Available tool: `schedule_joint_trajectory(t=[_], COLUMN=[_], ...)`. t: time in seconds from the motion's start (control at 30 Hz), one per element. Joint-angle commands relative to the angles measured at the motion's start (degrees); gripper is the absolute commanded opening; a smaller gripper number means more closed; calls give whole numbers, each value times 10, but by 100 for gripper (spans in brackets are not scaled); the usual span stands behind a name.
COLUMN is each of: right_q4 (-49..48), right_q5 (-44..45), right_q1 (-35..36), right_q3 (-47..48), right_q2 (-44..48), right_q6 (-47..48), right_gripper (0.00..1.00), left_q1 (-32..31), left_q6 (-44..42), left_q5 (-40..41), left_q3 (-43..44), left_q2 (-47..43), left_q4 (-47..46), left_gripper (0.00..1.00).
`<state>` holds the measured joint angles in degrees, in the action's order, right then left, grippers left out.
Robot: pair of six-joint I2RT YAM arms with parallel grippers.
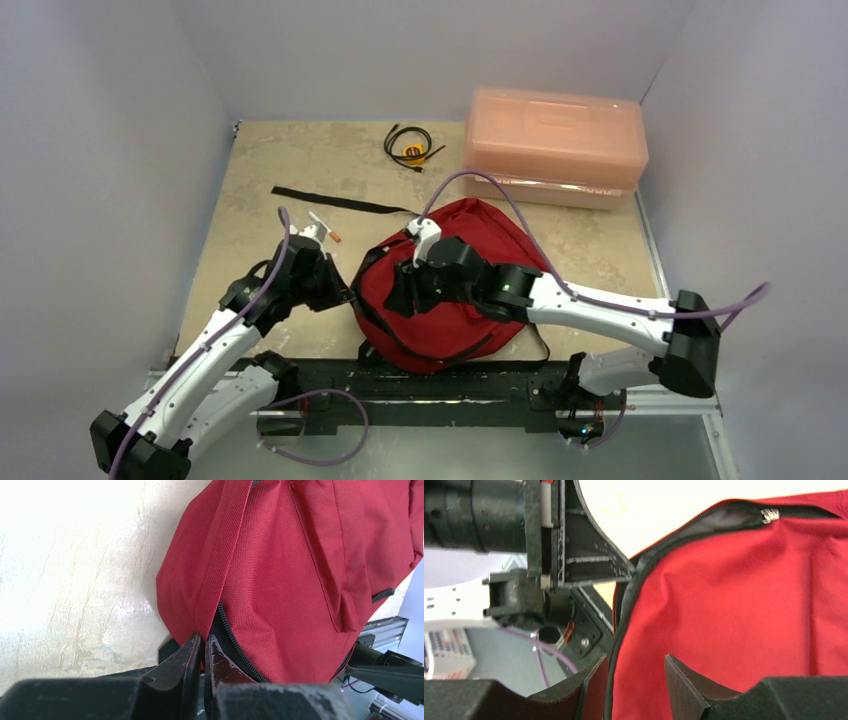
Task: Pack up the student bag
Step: Adjust the student bag at the center of the board, then zip the student bag at the center of the board.
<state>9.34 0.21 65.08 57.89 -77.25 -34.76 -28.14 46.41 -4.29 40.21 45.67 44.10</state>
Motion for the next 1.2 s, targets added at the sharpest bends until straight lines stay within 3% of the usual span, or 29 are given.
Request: schedule_joint_trajectory(t=[0.0,0.1,0.27,0.4,0.43,0.47,0.63,0.87,1.07,1.17], right_q4=[161,200,164,101,94,92,36,15,-10,-4], right_q5=[-18,-21,-77,1,33,59,115,172,192,192], right_q1=[-1,-1,12,102,125,131,160,160,159,157], right_q3=[7,-48,-110,-115,-110,-100,-85,-62,-82,-82], right_q2=[86,150,223,201,182,161,104,44,66,68], right_q6=[11,11,11,11,55,102,146,136,104,98], right_gripper=[50,50,50,50,79,96,99,67,27,21], left_q1=[3,3,2,2,1,1,-14,-76,-96,-103], left_q6=[-2,0,13,51,58,65,89,126,135,133], left_q5=[-21,-32,-90,-130,-138,-146,-180,-151,-149,-153], left_q3=[-12,-29,-60,-95,-103,-110,-130,-145,-153,-150], left_q2=[-29,-62,-127,-180,-190,-197,-209,-218,-201,-189], left_q4=[2,10,6,-6,-9,-14,-24,-40,-67,-81], left_gripper=[9,21,42,47,47,48,49,56,62,68])
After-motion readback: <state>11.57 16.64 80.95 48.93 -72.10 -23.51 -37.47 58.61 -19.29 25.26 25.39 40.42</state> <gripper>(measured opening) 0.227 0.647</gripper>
